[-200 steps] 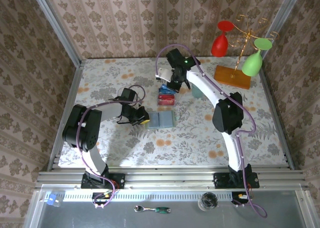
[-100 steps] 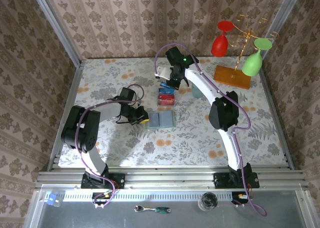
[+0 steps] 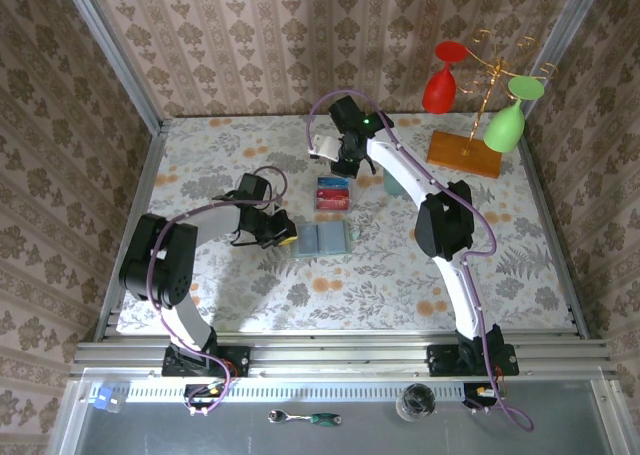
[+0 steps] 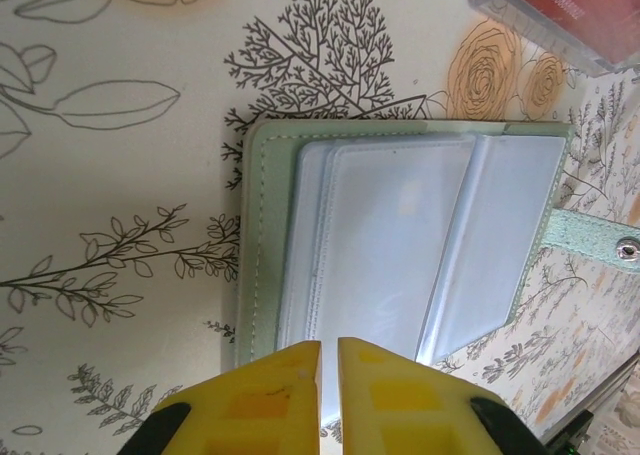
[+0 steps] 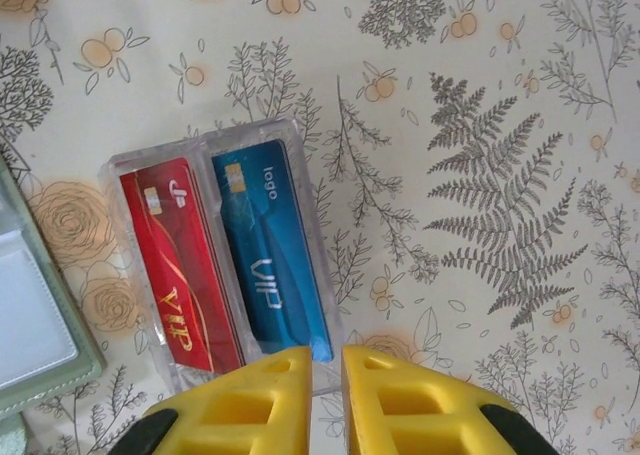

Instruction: Take the credit cards out of the card holder

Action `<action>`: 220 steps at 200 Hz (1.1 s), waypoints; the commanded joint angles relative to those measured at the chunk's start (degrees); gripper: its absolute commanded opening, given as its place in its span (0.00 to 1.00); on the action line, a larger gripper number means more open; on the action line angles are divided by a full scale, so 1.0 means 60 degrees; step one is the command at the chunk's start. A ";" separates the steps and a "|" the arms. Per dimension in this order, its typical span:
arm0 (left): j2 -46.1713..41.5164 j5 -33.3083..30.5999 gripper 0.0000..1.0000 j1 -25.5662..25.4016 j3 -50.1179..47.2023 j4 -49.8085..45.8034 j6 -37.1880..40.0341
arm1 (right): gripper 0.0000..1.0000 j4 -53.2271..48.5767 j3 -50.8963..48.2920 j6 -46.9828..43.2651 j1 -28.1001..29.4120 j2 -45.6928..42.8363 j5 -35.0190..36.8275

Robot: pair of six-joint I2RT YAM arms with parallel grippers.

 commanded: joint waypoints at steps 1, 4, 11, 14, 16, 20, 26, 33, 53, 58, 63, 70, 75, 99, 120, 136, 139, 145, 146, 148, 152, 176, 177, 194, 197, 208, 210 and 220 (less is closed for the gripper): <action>-0.0260 -0.0022 0.12 0.0037 -0.0079 -0.0175 0.0059 | 0.16 0.0189 0.0158 0.0322 -0.0029 -0.0208 0.0290; -0.0261 -0.0018 0.12 0.0036 -0.0092 -0.0172 0.0061 | 0.16 0.0205 0.0138 0.0357 -0.0029 -0.0236 0.0298; -0.0284 -0.0019 0.12 0.0034 -0.0080 -0.0168 0.0063 | 0.17 0.0247 0.0062 0.0467 -0.0015 -0.0338 0.0300; -0.0299 -0.0016 0.11 0.0034 -0.0087 -0.0149 0.0059 | 0.17 0.0275 0.0005 0.0511 -0.0007 -0.0380 0.0292; -0.0292 -0.0018 0.11 0.0034 -0.0081 -0.0155 0.0059 | 0.17 0.0302 -0.0023 0.0554 -0.0002 -0.0418 0.0298; -0.0304 -0.0017 0.11 0.0037 -0.0083 -0.0143 0.0064 | 0.17 0.0340 -0.0101 0.0626 0.0007 -0.0474 0.0299; -0.0331 -0.0004 0.11 0.0041 -0.0094 -0.0114 0.0059 | 0.17 0.0426 -0.0247 0.0765 0.0031 -0.0607 0.0300; -0.0356 -0.0005 0.10 0.0034 -0.0109 -0.0101 0.0058 | 0.17 0.0545 -0.0464 0.0950 0.0051 -0.0757 0.0300; -0.0397 -0.0004 0.07 0.0031 -0.0115 -0.0039 0.0046 | 0.18 0.1084 -0.1254 0.1639 0.0183 -0.1281 0.0299; -0.0395 -0.0005 0.07 0.0024 -0.0122 -0.0010 0.0055 | 0.18 0.1246 -0.1498 0.1850 0.0222 -0.1441 0.0285; -0.0405 -0.0003 0.06 0.0020 -0.0132 0.0012 0.0031 | 0.18 0.1403 -0.1793 0.2070 0.0267 -0.1603 0.0257; -0.0406 0.0011 0.06 0.0033 -0.0153 0.0072 0.0015 | 0.18 0.1667 -0.2188 0.2401 0.0322 -0.1852 0.0204; -0.0413 0.0025 0.05 0.0019 -0.0180 0.0127 0.0015 | 0.18 0.1833 -0.2443 0.2691 0.0361 -0.2017 0.0140; -0.0400 0.0055 0.02 -0.0014 -0.0294 0.0237 0.0009 | 0.20 0.2657 -0.3663 0.4095 0.0536 -0.2771 -0.0193; -0.0406 0.0048 0.00 -0.0010 -0.0397 0.0255 0.0072 | 0.20 0.3201 -0.4631 0.5332 0.0686 -0.3310 -0.0707; -0.0335 0.0036 0.00 -0.0003 -0.0448 0.0255 0.0130 | 0.20 0.3621 -0.5283 0.6274 0.0852 -0.3626 -0.0958; -0.0311 0.0033 0.00 -0.0009 -0.0460 0.0256 0.0132 | 0.20 0.3698 -0.5398 0.6435 0.0888 -0.3665 -0.1015; -0.0284 0.0031 0.00 -0.0010 -0.0460 0.0254 0.0159 | 0.20 0.3842 -0.5615 0.6752 0.0953 -0.3793 -0.1087; -0.0286 0.0029 0.00 -0.0003 -0.0467 0.0254 0.0153 | 0.19 0.3878 -0.5658 0.6825 0.0960 -0.3809 -0.1097; -0.0277 0.0027 0.00 -0.0019 -0.0465 0.0257 0.0148 | 0.20 0.3920 -0.5716 0.6941 0.0984 -0.3850 -0.1104; -0.0260 0.0015 0.00 -0.0011 -0.0470 0.0262 0.0149 | 0.19 0.4038 -0.5859 0.7176 0.1027 -0.3902 -0.1114; -0.0225 -0.0087 0.00 -0.0036 -0.0460 0.0229 0.0189 | 0.18 0.4573 -0.6479 0.8617 0.1172 -0.4156 -0.1265; -0.0228 -0.0096 0.00 -0.0038 -0.0460 0.0227 0.0197 | 0.18 0.4602 -0.6515 0.8673 0.1179 -0.4159 -0.1274; -0.0203 -0.0240 0.00 -0.0040 -0.0436 0.0078 0.0256 | 0.17 0.4888 -0.6964 0.9708 0.1216 -0.4235 -0.1412; -0.0183 -0.0271 0.00 -0.0047 -0.0431 0.0049 0.0276 | 0.17 0.4916 -0.7038 0.9856 0.1227 -0.4246 -0.1458; -0.0157 -0.0336 0.00 -0.0042 -0.0443 0.0005 0.0304 | 0.17 0.5036 -0.7256 1.0325 0.1272 -0.4256 -0.1545; -0.0157 -0.0343 0.00 -0.0047 -0.0445 -0.0003 0.0307 | 0.17 0.5051 -0.7291 1.0395 0.1274 -0.4273 -0.1546; -0.0129 -0.0343 0.00 -0.0042 -0.0475 0.0018 0.0308 | 0.16 0.5177 -0.7512 1.0756 0.1289 -0.4288 -0.1574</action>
